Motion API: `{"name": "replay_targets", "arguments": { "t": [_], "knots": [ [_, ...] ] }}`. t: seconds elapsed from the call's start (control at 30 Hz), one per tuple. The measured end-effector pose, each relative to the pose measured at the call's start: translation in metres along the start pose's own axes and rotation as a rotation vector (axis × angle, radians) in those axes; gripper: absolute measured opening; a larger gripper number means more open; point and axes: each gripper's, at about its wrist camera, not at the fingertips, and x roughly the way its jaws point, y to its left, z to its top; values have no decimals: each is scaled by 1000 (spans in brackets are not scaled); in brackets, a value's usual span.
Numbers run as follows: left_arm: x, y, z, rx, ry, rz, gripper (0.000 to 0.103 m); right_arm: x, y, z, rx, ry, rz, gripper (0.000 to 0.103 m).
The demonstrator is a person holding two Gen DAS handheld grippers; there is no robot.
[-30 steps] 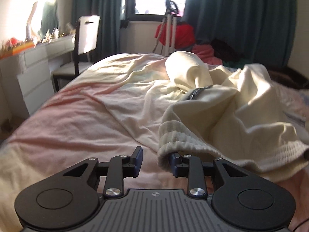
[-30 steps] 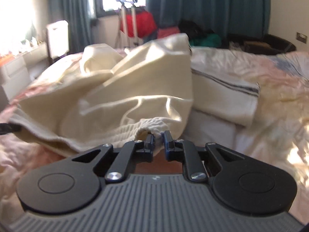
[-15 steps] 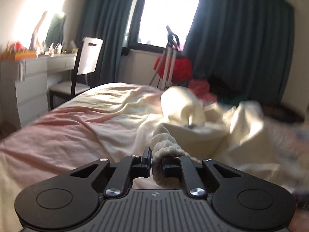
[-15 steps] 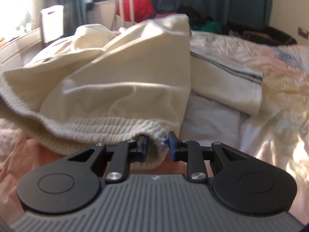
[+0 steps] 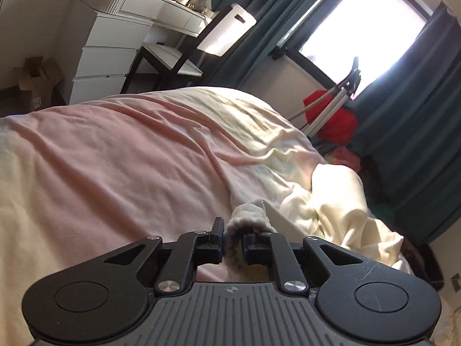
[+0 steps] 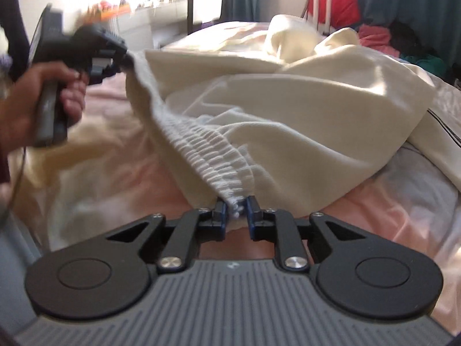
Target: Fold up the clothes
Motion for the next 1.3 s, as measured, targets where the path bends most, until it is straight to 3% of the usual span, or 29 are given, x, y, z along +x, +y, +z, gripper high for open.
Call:
{"name": "replay_targets", "arguments": {
  "t": [0.1,0.2,0.23,0.27,0.33,0.4,0.57,0.67,0.77,0.8,0.83,0.9,0.93,0.97,1.1,1.17,1.3],
  "knots": [
    [-17,-1,2,15,38,14,30,-14,-15,3,104,-27,58,23],
    [-43,-9,-4,97,87,54,66,-30,-39,-1,292,-64,181,27],
    [-54,-11,-6,126,95,57,78,-33,-47,-3,358,-82,228,42],
    [-63,-11,-7,153,101,59,83,-37,-53,-5,412,-101,257,64],
    [-79,-10,-8,176,88,30,87,-44,-64,-6,499,-143,295,86],
    [-81,-8,-5,157,72,-6,96,-47,-71,-7,550,-176,301,85],
    [-48,-13,2,121,87,-57,98,-13,-98,-24,784,-75,247,85],
    [-16,-15,0,100,122,-51,97,11,-115,-42,944,-11,250,85],
    [19,-7,-8,11,186,-42,82,32,-120,-49,1045,13,318,85],
    [30,-3,-11,-23,211,-43,69,37,-120,-48,1058,13,346,85],
    [39,-1,-14,-50,232,-52,54,40,-116,-45,1046,8,369,77],
    [47,-2,-18,-66,236,-66,33,46,-107,-38,1019,1,410,75],
    [49,-3,-19,-67,233,-72,26,48,-101,-35,982,10,396,69],
    [48,-7,-18,-42,215,-74,20,51,-94,-33,952,26,377,55],
    [39,-19,8,-23,155,-116,16,51,-78,-29,951,24,392,41],
    [34,-27,34,-19,99,-134,15,47,-64,-20,953,-20,420,37],
    [36,-41,104,40,9,-98,15,63,-8,12,928,-105,490,35]
  ]
}}
